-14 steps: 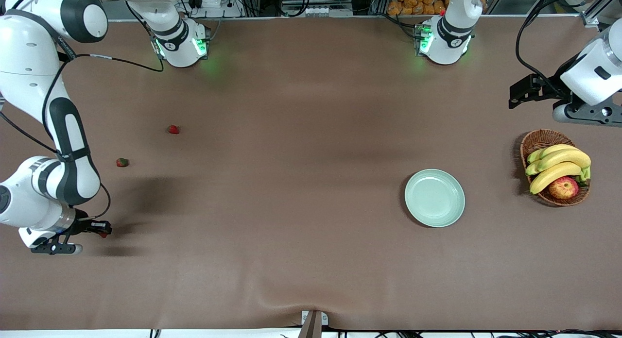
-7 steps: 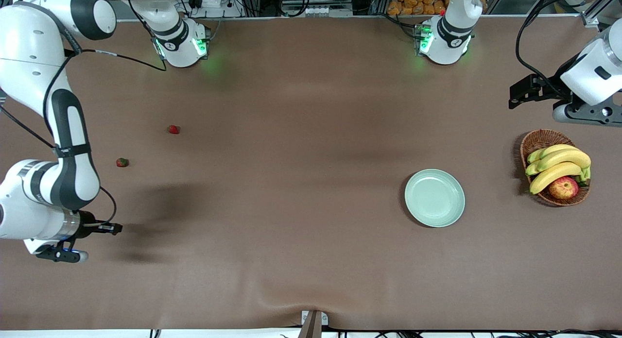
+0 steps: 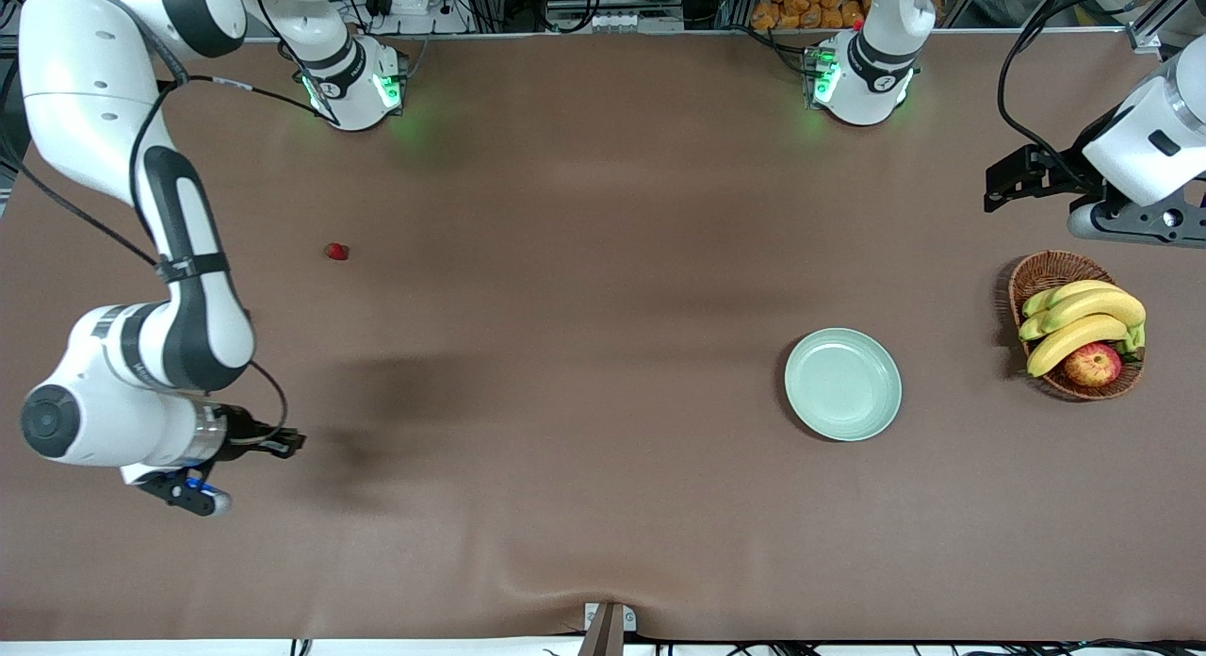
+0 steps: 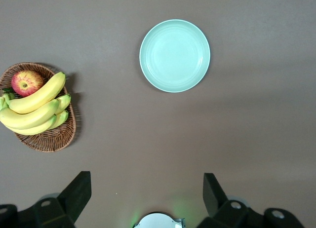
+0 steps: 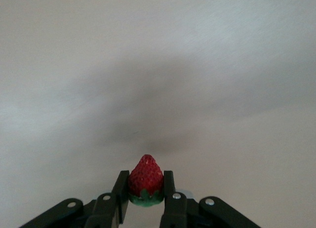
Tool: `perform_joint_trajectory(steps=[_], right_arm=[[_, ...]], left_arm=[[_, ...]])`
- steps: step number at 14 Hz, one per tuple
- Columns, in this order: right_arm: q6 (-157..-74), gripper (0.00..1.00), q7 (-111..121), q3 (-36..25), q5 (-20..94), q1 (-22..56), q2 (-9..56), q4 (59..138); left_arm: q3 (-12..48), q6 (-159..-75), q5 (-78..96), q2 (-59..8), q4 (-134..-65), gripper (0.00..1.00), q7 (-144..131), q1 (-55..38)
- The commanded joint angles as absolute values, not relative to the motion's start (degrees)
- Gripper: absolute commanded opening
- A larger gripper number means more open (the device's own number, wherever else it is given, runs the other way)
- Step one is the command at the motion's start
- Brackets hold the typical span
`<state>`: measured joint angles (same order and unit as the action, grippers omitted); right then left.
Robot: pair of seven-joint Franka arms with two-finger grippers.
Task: Collect all strawberries into plate
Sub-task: 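Carry the strawberry with the right gripper toward the table middle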
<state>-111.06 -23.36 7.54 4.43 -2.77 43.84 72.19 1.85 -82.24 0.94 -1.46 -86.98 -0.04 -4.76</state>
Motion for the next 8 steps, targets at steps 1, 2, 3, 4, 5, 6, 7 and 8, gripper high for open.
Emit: perform_joint_trajectory(steps=[1,2,3,4,5,6,7,8], right_arm=[[-110.30,0.09,-32.83,12.11,4.83,-2.64,42.71,72.69],[-110.39,0.09,-36.44,13.61,4.40,-1.85,42.71,72.69],[-110.48,0.09,-39.61,13.97,4.31,-0.54,42.71,72.69],[-110.65,0.09,-42.25,14.06,4.65,0.95,42.71,72.69],[-110.65,0.09,-45.15,13.98,4.48,2.62,42.71,72.69],[-110.57,0.09,-47.96,14.06,4.48,3.59,42.71,72.69],[-110.57,0.09,-50.34,14.15,4.57,4.56,42.71,72.69],[-110.57,0.09,-52.54,14.15,4.57,5.96,42.71,72.69]], left_arm=[[1.93,-82.53,1.41,-1.67,-86.66,1.00,-0.17,-4.92],[1.93,-82.53,1.41,-1.67,-86.66,1.00,-0.09,-5.01],[1.93,-82.53,1.41,-1.67,-86.66,1.00,-0.17,-5.01],[1.93,-82.44,1.41,-1.67,-86.66,1.00,-0.18,-5.01],[1.93,-82.44,1.41,-1.58,-86.66,1.00,-0.18,-5.01],[1.93,-82.53,1.41,-1.67,-86.66,1.00,-0.18,-5.01],[1.93,-82.53,1.41,-1.67,-86.66,1.00,-0.18,-5.01],[1.93,-82.44,1.41,-1.58,-86.66,1.00,-0.18,-5.01]])
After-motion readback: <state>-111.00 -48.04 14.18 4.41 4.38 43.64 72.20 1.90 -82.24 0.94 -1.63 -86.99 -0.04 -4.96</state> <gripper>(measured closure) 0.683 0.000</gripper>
